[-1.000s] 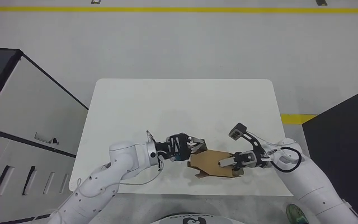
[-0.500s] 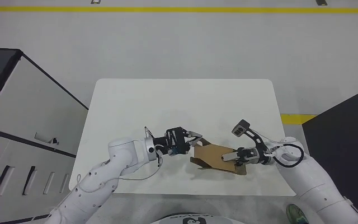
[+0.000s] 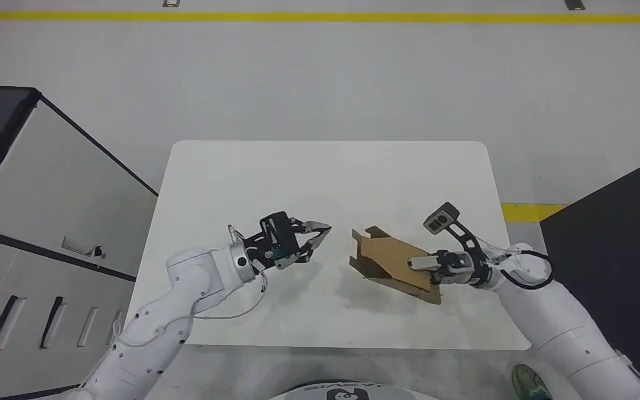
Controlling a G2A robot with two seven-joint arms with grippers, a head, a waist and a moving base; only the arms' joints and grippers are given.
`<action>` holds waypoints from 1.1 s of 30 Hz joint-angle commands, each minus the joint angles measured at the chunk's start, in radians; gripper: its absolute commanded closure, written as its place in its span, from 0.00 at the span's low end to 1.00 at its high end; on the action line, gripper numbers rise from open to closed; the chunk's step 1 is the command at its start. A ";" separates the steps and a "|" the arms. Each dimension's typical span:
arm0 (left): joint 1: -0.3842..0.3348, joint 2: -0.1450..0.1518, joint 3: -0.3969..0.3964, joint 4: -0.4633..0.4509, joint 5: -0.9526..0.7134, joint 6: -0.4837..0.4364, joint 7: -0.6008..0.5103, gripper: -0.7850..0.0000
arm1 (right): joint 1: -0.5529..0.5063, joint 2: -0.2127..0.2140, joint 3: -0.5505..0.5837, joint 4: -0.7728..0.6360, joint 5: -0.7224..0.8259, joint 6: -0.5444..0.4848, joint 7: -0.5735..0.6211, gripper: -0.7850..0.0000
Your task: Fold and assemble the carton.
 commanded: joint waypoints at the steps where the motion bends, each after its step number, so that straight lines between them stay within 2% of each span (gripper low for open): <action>1: -0.001 0.000 0.001 0.000 0.000 0.000 0.001 1.00 | 0.000 0.000 0.000 0.000 -0.001 0.000 0.000 1.00; 6: -0.003 -0.002 0.016 0.000 -0.003 -0.013 0.007 1.00 | -0.006 -0.003 0.004 -0.021 -0.009 0.005 -0.039 1.00; 14: -0.036 -0.008 0.069 0.018 0.008 -0.059 0.028 1.00 | -0.011 -0.008 0.025 -0.039 -0.015 0.019 0.000 1.00; 33: -0.089 -0.017 0.153 0.025 0.087 -0.102 0.111 1.00 | -0.017 -0.023 0.053 -0.036 -0.026 0.065 -0.037 1.00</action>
